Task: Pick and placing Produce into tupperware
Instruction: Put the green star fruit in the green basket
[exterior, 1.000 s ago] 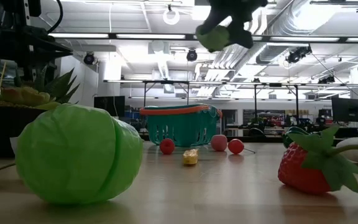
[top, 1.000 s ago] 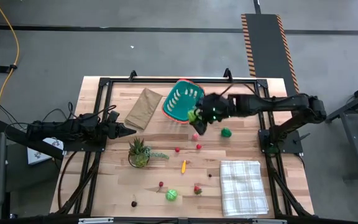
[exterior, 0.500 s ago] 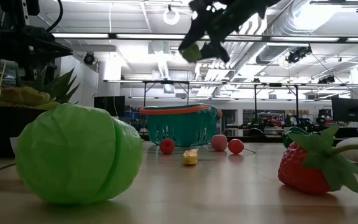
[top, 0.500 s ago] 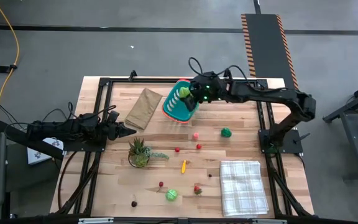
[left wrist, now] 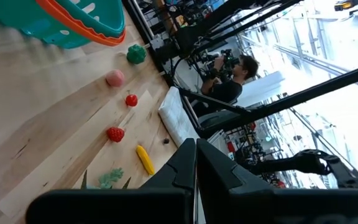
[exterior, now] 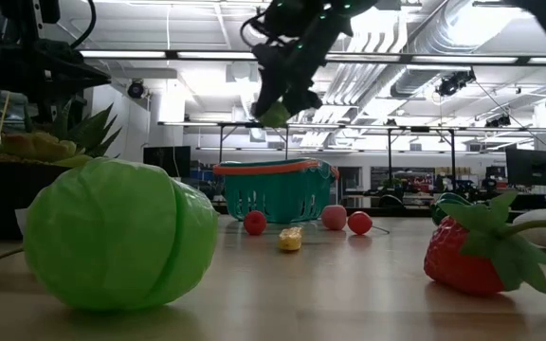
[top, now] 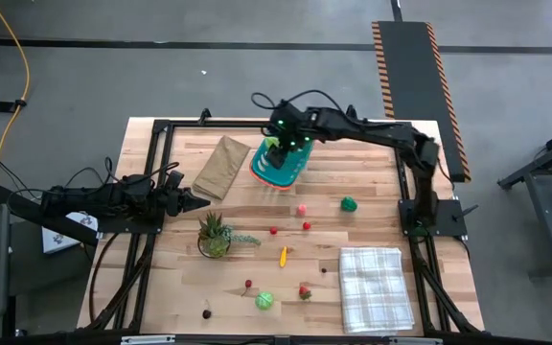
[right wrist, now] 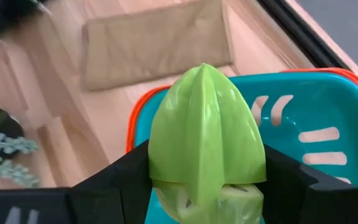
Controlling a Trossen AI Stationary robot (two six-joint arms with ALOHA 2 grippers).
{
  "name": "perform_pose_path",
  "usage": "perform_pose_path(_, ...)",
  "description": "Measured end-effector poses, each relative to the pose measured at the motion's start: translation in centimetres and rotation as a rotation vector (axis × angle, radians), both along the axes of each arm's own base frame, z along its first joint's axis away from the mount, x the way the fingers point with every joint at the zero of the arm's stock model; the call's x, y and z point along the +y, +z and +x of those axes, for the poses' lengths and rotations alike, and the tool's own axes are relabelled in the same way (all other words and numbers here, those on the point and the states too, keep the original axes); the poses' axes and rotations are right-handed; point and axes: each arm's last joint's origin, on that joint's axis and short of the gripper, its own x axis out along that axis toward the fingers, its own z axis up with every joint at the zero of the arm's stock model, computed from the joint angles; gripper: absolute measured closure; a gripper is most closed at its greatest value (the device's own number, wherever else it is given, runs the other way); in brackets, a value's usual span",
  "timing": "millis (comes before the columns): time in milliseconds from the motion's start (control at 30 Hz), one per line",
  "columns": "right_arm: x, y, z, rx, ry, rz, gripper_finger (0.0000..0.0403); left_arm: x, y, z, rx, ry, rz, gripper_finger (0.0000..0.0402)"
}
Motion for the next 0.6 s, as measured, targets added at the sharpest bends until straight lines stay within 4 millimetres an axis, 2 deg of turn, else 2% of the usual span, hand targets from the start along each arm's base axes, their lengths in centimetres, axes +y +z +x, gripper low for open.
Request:
perform_pose_path(233, -1.2, -1.4, 1.8, 0.118, 0.000, 0.026, 0.0187, 0.0, 0.0, 0.0, 0.002, -0.003, 0.030, 0.0399)
perform_pose_path(600, -1.6, -5.4, 2.6, 0.249, 0.000, 0.075, 0.0187, 0.0, 0.0, 0.0, 0.003, -0.004, 0.033, 0.0399)
